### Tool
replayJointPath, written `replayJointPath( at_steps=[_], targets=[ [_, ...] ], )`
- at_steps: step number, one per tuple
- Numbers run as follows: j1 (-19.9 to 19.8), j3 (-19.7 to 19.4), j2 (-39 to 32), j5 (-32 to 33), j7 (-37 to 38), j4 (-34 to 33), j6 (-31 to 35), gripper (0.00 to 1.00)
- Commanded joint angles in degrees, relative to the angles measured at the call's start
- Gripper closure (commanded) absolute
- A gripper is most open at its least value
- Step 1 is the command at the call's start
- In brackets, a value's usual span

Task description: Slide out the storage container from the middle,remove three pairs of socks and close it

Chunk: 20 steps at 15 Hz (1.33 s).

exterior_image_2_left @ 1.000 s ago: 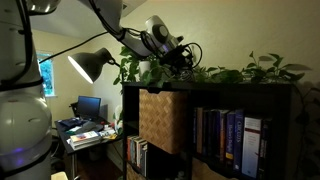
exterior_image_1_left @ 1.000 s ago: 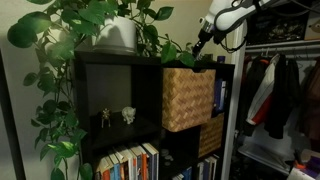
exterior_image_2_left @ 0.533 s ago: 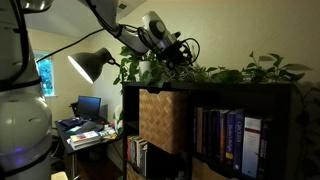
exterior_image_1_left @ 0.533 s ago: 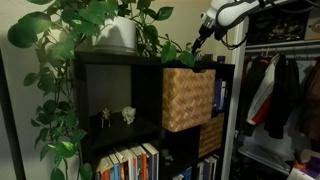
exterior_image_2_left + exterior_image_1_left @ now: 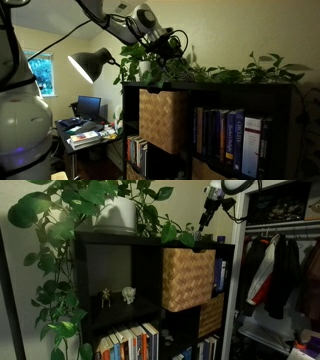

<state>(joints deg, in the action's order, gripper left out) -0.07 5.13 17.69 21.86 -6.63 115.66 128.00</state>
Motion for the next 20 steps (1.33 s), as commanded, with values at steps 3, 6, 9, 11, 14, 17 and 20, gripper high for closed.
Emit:
replayJointPath(
  at_steps=[3, 6, 9, 11, 14, 17, 20],
  targets=[
    [3.23, -0.52, 1.86, -8.04, -0.38, 2.38, -6.93, 0.0],
    [3.21, -0.69, 1.08, -10.78, 0.98, 4.01, -7.64, 0.0],
    [2.63, -0.81, 0.35, -11.79, 2.65, 5.79, -6.61, 0.0],
    [2.24, -0.91, -0.73, -12.05, 4.32, 6.7, -5.59, 0.0],
    [2.07, -1.29, -2.47, -12.79, 5.48, 7.42, -4.24, 0.0],
    [2.0, -1.59, -4.27, -12.73, 5.71, 7.87, -2.13, 0.0],
    [1.98, -2.07, -6.24, -12.95, 4.91, 7.95, 0.29, 0.0]
  ],
)
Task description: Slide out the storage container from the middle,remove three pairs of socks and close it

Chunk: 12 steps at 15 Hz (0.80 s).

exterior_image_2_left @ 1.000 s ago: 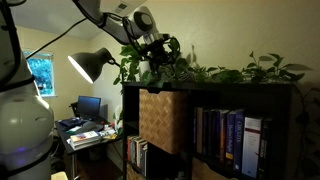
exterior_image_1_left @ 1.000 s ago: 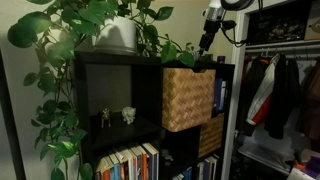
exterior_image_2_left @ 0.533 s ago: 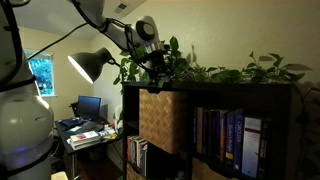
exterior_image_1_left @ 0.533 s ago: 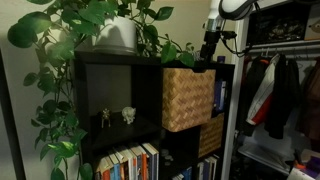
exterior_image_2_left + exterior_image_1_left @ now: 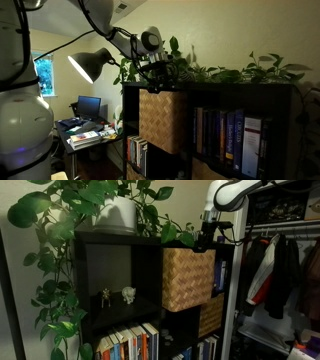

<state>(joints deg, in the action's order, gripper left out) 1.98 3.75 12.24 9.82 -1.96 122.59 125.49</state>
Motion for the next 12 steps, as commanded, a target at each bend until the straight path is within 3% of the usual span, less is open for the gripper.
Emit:
replayJointPath(
  at_steps=[1, 9, 10, 12],
  targets=[
    [-0.07, -0.85, -1.35, -1.18, 0.08, 0.96, 3.18, 0.0],
    [-0.06, -1.87, -5.44, -3.16, -1.99, 1.09, 4.35, 0.0],
    [-0.05, -1.79, -5.65, -2.78, -2.11, 1.14, 4.38, 0.17],
    [-0.01, -1.69, -5.8, -2.34, -2.46, 1.29, 4.33, 0.33]
  ],
)
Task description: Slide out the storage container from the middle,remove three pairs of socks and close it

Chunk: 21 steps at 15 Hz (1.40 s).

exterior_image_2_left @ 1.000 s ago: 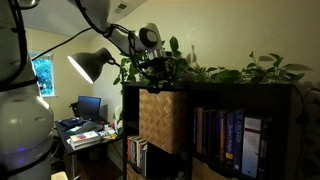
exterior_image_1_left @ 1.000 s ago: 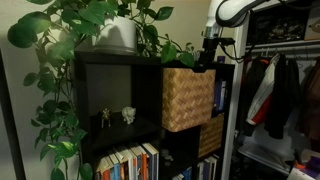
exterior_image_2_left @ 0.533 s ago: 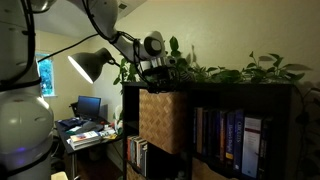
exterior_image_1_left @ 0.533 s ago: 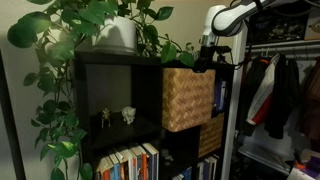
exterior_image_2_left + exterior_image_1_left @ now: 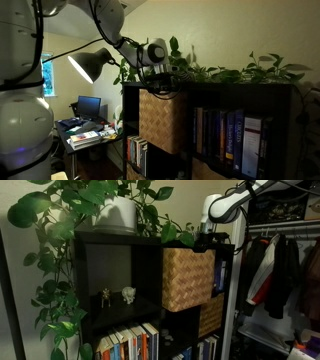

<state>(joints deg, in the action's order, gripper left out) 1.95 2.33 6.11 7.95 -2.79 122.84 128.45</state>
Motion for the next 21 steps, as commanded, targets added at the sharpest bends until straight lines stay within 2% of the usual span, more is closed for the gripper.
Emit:
replayJointPath(
  at_steps=[1, 8, 9, 12, 13, 21],
  targets=[
    [0.03, -0.25, 0.33, -0.44, -1.97, 1.07, 1.3, 0.42],
    [0.04, -0.09, 1.72, -0.48, -1.73, -0.06, -1.86, 0.86],
    [0.08, -0.07, 2.06, -0.62, -1.83, -0.22, -2.33, 0.9],
    [0.15, 0.01, 3.56, -0.54, -1.69, -0.74, -3.85, 0.93],
    [0.14, 0.06, 3.92, -0.3, -1.47, -0.9, -4.29, 0.9],
    [0.57, 0.64, 7.47, 0.08, -1.79, -4.1, -8.22, 0.91]
  ],
)
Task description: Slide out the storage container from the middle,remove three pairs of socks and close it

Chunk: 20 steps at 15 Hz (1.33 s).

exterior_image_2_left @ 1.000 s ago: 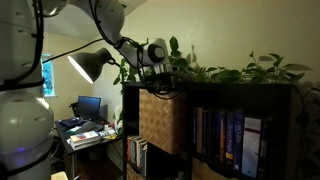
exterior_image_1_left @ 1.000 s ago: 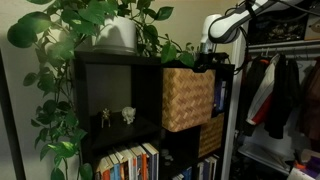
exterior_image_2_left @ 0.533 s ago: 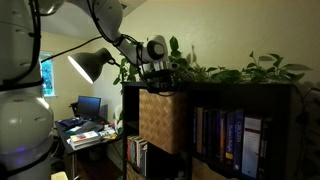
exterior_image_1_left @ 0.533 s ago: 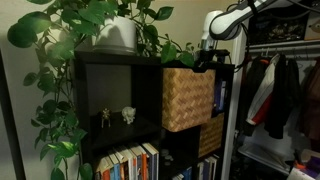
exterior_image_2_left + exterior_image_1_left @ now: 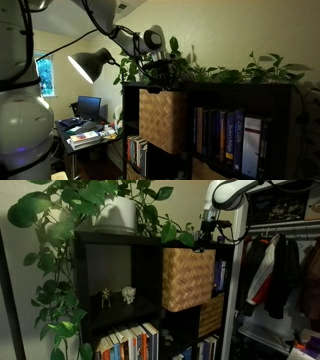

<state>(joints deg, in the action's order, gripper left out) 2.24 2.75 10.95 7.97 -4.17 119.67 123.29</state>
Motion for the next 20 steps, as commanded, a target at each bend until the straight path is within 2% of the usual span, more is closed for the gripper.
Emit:
replayJointPath(
  at_steps=[1, 12, 20],
  targets=[
    [0.28, 0.36, 3.12, 0.39, -0.23, -1.33, -3.35, 0.91],
    [-0.92, 1.68, 7.09, 8.21, 2.81, -6.2, -4.7, 0.91],
    [-4.95, 2.69, 7.55, 22.15, 14.97, -8.42, -3.74, 0.91]
  ],
)
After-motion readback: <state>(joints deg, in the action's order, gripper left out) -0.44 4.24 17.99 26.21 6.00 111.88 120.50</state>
